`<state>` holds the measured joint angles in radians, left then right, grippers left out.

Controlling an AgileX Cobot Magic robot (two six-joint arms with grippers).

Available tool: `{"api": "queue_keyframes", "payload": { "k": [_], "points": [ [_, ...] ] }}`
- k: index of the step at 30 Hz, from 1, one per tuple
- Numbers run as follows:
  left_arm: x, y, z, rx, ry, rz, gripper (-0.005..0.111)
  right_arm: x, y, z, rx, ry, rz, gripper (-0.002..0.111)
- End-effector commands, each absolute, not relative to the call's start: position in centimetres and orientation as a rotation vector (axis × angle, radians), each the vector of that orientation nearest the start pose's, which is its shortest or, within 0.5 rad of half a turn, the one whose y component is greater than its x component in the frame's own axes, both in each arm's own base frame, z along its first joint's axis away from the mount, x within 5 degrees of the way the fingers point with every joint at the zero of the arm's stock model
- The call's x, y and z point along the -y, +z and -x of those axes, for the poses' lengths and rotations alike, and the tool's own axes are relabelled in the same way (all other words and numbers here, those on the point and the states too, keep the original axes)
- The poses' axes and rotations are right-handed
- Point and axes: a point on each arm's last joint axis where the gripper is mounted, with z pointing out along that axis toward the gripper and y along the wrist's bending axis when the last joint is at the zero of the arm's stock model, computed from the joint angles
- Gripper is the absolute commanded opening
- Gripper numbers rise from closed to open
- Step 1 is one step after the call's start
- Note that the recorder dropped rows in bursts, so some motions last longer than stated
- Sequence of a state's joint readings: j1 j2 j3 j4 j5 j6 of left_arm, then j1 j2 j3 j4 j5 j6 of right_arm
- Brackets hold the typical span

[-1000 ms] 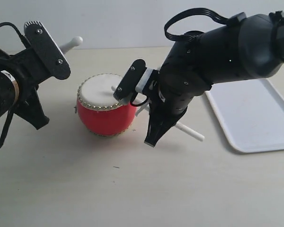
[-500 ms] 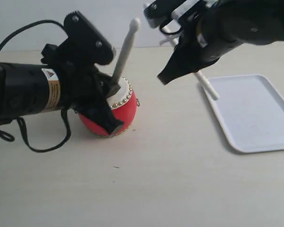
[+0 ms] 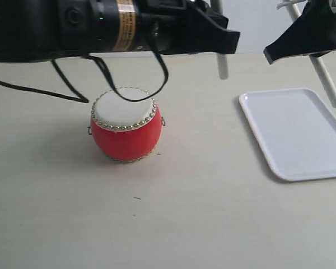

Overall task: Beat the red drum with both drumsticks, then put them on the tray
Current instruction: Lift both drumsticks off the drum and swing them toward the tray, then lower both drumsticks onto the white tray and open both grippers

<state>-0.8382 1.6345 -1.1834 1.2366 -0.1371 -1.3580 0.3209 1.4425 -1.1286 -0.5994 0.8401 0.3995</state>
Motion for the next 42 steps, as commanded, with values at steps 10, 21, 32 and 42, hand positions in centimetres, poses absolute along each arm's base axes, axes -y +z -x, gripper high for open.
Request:
{"api": "queue_keyframes", "payload": {
  "k": [10,21,32,42],
  "points": [
    [37.7,19.4,-29.2,-1.947,-1.212,-0.709,0.000,-3.1,26.0,-31.9,-2.651,-0.452,0.173,0.000],
    [41.3,15.0,-31.8,-1.999,-1.413,-0.553,0.000,-3.4,17.8,-35.2,-2.791,-0.453,0.248,0.000],
    [42.9,11.9,-33.2,-2.032,-1.430,-0.512,0.000,-3.7,12.3,-36.6,-2.829,-0.461,0.276,0.000],
    [42.5,9.2,-34.0,-2.194,-1.137,-0.642,0.000,-4.7,8.2,-37.4,-2.913,-0.334,0.282,0.000]
  ]
}}
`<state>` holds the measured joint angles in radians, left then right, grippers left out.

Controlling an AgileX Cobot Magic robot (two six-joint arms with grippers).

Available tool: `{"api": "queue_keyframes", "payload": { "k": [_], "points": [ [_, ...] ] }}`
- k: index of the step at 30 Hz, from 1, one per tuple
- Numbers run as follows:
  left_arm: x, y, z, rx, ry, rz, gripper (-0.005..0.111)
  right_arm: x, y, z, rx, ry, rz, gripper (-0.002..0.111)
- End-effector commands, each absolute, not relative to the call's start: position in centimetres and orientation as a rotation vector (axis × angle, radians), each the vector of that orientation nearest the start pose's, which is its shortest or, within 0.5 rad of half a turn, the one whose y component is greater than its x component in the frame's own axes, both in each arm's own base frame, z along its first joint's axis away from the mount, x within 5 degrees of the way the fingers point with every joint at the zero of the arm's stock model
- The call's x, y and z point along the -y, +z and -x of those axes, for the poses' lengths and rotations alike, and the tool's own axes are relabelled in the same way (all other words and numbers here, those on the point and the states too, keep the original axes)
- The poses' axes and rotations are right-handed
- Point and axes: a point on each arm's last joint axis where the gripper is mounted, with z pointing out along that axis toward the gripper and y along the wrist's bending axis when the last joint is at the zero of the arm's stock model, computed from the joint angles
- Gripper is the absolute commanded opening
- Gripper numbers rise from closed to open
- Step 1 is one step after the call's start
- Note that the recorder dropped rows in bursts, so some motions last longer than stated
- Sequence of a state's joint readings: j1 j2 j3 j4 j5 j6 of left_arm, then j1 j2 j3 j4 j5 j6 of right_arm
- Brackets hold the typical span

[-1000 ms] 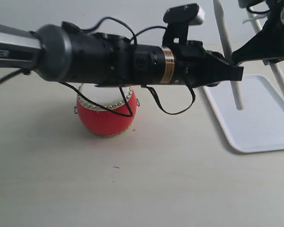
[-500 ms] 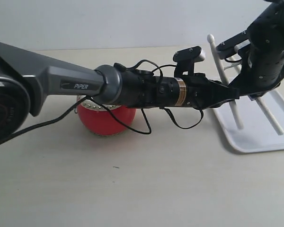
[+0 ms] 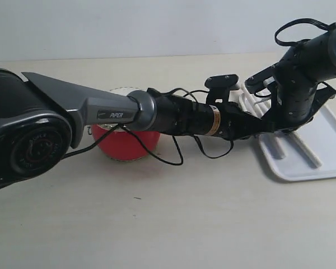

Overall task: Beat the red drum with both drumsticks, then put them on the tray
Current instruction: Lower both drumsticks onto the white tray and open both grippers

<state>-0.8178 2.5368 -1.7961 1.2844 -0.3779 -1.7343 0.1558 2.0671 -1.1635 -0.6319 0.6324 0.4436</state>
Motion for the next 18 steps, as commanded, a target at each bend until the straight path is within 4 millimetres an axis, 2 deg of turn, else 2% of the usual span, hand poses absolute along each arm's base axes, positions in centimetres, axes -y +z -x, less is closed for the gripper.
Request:
{"api": "queue_keyframes", "payload": {
  "k": [1,4,11,14,18],
  "points": [
    [42.5,9.1,-34.0,-2.198,-1.120,-0.655,0.000,-5.0,8.1,-37.6,-2.925,-0.290,0.300,0.000],
    [42.5,9.1,-34.0,-2.195,-1.114,-0.666,0.000,-5.6,8.2,-37.8,-2.937,-0.209,0.301,0.000],
    [42.5,9.5,-33.9,-2.164,-1.068,-0.761,0.000,-5.8,8.1,-37.5,-2.971,-0.168,0.343,0.000],
    [42.5,10.8,-33.9,-2.130,-1.055,-0.795,0.000,-5.8,8.1,-37.4,-2.975,-0.170,0.343,0.001],
    [42.5,13.2,-33.8,-2.078,-1.068,-0.813,0.000,-5.7,8.0,-37.2,-3.002,-0.184,0.371,0.016]
  ]
}}
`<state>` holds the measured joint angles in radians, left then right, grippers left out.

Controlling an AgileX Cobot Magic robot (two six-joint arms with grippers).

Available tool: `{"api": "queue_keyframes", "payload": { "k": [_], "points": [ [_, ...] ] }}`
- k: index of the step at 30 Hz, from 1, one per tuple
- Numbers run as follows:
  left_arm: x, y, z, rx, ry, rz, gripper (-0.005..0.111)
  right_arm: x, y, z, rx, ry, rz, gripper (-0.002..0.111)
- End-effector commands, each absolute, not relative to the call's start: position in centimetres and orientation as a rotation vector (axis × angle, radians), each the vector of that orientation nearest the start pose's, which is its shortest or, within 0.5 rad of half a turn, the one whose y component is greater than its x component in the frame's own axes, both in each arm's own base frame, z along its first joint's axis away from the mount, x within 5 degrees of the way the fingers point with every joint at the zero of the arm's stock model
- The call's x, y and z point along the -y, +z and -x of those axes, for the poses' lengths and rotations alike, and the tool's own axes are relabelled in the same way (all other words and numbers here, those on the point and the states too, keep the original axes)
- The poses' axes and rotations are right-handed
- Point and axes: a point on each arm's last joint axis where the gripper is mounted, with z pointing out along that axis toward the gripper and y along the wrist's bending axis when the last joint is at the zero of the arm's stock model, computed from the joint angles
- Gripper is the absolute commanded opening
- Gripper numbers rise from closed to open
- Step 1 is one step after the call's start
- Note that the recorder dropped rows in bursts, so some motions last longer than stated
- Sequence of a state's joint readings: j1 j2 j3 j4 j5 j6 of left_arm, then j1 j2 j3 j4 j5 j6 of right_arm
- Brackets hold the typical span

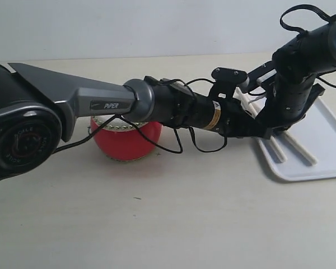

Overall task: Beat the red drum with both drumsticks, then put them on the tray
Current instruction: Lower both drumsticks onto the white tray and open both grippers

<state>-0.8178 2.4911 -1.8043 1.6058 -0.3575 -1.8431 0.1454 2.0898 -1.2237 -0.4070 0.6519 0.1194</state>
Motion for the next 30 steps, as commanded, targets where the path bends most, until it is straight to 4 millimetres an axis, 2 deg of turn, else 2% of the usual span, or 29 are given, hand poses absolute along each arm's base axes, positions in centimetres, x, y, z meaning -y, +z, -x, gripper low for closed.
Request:
{"api": "queue_keyframes", "payload": {
  "k": [1,5,9,14,21,26,30],
  "points": [
    [42.5,13.6,-33.7,-2.070,-1.078,-0.824,0.000,-5.7,8.0,-37.1,-3.011,-0.188,0.371,0.022],
    [42.2,14.7,-33.6,-2.077,-1.031,-0.868,0.000,-5.7,8.0,-37.1,-3.013,-0.191,0.374,0.033],
    [42.1,16.5,-33.5,-2.057,-1.040,-0.853,0.000,-5.7,9.0,-37.6,-3.007,-0.204,0.370,0.037],
    [41.9,18.2,-33.5,-2.022,-1.036,-0.845,0.000,-5.6,12.7,-38.8,-2.941,-0.242,0.368,0.037],
    [41.7,20.1,-33.4,-1.984,-1.040,-0.834,0.000,-5.5,16.2,-38.7,-2.860,-0.245,0.352,0.037],
    [41.5,22.4,-33.0,-1.937,-1.057,-0.832,0.000,-5.5,18.6,-38.4,-2.802,-0.231,0.333,0.037],
    [40.8,25.0,-32.5,-1.886,-1.057,-0.831,0.000,-5.5,21.3,-37.9,-2.735,-0.200,0.302,0.037]
  ]
}}
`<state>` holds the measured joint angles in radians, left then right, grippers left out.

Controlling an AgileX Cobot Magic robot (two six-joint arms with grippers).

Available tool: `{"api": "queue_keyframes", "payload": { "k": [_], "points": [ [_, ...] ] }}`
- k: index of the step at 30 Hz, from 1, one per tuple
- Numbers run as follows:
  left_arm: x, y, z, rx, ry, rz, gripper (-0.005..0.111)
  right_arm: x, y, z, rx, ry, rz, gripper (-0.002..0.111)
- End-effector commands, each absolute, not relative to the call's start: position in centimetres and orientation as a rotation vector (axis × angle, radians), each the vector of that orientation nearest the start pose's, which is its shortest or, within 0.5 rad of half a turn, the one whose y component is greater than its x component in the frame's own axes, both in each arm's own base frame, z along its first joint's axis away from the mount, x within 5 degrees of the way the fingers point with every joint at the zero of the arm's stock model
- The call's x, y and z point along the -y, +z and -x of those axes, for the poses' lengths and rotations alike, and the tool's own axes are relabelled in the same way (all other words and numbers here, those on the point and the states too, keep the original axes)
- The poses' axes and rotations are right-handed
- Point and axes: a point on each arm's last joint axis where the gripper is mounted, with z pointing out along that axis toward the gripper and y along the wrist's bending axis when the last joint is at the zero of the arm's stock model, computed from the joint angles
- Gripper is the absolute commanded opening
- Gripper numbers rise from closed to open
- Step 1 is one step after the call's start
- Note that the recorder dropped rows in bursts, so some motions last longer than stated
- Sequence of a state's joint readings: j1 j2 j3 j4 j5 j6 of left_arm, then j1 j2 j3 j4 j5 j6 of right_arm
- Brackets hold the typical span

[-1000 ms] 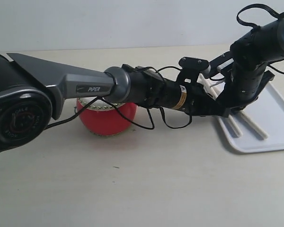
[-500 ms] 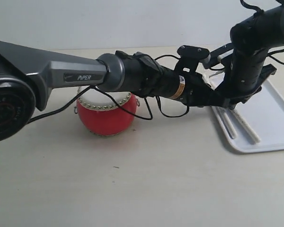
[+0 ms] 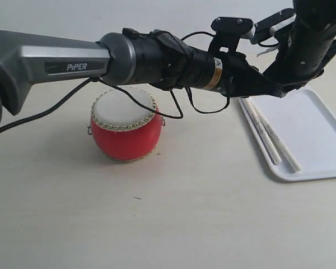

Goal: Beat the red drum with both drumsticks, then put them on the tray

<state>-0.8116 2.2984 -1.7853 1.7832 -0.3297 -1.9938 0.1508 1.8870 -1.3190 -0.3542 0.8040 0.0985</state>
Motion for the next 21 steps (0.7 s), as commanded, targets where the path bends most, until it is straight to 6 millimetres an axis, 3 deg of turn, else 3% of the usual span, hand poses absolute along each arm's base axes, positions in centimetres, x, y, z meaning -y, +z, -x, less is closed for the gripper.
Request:
{"api": "queue_keyframes", "payload": {
  "k": [1,5,11,17,21],
  "points": [
    [40.6,25.8,-32.3,-1.871,-1.059,-0.831,0.000,-5.5,21.9,-37.7,-2.718,-0.185,0.291,0.037],
    [39.6,29.3,-31.4,-1.805,-1.076,-0.823,0.000,-5.5,25.6,-36.6,-2.625,-0.140,0.253,0.033],
    [36.8,35.5,-28.9,-1.694,-1.090,-0.796,0.000,-5.0,31.8,-33.1,-2.506,-0.121,0.250,0.000],
    [32.8,40.6,-25.6,-1.593,-1.083,-0.769,0.000,-4.1,37.7,-28.4,-2.362,-0.085,0.205,0.000],
    [29.7,43.0,-23.1,-1.540,-1.058,-0.747,0.000,-4.1,41.3,-24.7,-2.240,0.034,0.189,0.000]
  ]
}}
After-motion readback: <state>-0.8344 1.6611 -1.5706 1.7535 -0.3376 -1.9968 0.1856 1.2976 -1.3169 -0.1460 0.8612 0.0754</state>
